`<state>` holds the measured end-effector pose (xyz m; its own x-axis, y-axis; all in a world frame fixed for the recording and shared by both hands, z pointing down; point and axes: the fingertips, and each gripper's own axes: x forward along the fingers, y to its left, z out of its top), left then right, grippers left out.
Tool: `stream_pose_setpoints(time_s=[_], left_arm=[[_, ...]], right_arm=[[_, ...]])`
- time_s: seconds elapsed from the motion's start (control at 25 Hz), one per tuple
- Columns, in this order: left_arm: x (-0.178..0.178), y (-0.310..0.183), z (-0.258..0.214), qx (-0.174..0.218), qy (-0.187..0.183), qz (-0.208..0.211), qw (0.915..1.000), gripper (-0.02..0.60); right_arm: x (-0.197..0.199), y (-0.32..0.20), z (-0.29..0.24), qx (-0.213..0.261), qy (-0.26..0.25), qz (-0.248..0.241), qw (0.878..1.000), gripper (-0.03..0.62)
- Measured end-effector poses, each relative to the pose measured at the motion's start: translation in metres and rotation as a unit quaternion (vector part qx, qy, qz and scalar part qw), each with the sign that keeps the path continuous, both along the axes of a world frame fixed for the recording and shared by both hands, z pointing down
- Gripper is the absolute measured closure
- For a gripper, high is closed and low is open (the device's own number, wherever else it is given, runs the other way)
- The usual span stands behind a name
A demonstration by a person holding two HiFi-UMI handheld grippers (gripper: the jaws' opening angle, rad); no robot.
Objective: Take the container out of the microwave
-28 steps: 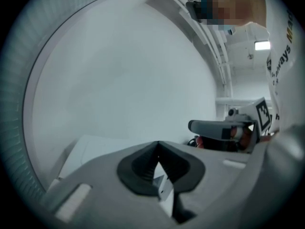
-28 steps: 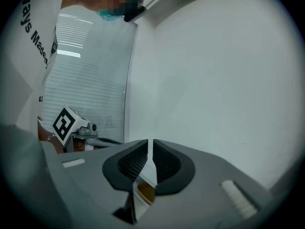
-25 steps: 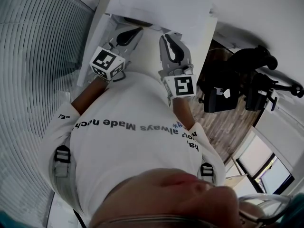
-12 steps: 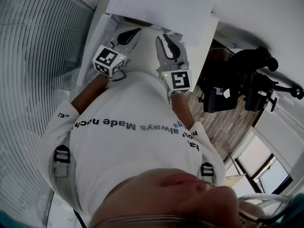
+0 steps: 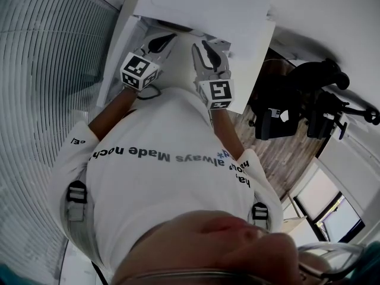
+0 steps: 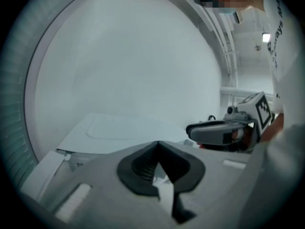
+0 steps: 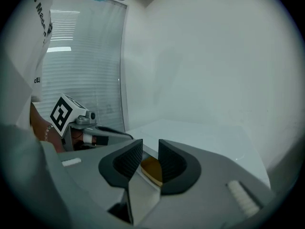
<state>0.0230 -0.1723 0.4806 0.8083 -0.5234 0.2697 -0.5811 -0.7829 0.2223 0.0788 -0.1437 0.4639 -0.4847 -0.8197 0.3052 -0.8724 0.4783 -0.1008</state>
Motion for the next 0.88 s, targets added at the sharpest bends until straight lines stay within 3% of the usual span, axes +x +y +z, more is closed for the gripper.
stream_pose_setpoints(time_s=[0.24, 0.88], left_arm=[[-0.001, -0.003, 0.022, -0.009, -0.011, -0.008, 0.9999, 0.578], [-0.014, -0.015, 0.066, -0.044, -0.028, -0.033, 0.9981, 0.578]], right_arm=[[0.010, -0.010, 0.026, -0.023, -0.020, 0.031, 0.999, 0.476], [0.010, -0.028, 0.081, -0.057, -0.010, 0.072, 0.996, 0.473]])
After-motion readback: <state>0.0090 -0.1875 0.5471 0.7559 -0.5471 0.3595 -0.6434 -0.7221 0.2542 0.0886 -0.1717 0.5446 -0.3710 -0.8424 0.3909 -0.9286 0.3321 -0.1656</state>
